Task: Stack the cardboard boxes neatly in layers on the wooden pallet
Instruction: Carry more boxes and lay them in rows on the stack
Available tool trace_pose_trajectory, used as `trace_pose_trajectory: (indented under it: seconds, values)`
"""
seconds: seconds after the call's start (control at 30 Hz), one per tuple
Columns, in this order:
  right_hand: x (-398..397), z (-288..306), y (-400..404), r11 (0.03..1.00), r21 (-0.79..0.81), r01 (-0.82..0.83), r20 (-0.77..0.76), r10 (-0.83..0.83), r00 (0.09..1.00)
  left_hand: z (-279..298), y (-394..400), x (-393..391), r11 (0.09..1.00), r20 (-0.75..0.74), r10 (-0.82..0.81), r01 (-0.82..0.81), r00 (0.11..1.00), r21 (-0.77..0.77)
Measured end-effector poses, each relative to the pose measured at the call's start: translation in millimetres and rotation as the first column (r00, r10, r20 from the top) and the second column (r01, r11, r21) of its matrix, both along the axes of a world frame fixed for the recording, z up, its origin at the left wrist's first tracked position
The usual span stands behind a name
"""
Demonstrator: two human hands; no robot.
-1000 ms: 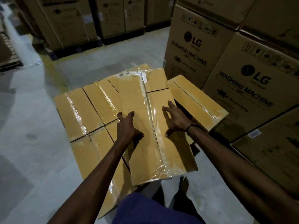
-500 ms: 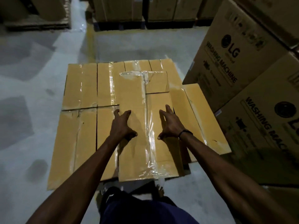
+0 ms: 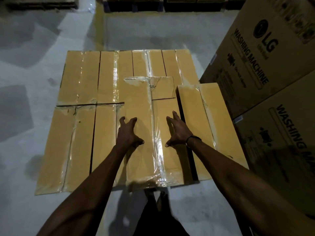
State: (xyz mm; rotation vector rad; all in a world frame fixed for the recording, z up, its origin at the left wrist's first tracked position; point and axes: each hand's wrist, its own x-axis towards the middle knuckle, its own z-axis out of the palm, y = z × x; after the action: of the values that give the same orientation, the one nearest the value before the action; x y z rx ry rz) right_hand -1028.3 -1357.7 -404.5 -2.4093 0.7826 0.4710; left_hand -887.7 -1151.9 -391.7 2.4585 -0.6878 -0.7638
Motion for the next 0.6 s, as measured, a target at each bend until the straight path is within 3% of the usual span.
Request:
trace_pose_trajectory:
  seconds: [0.6]
  values:
    - [3.9,-80.6,-42.0,0.996,0.088,-0.023,-0.036,0.026,0.999,-88.6,-41.7,12.5,1.000,-0.051,0.009,-0.008,0.999,0.030]
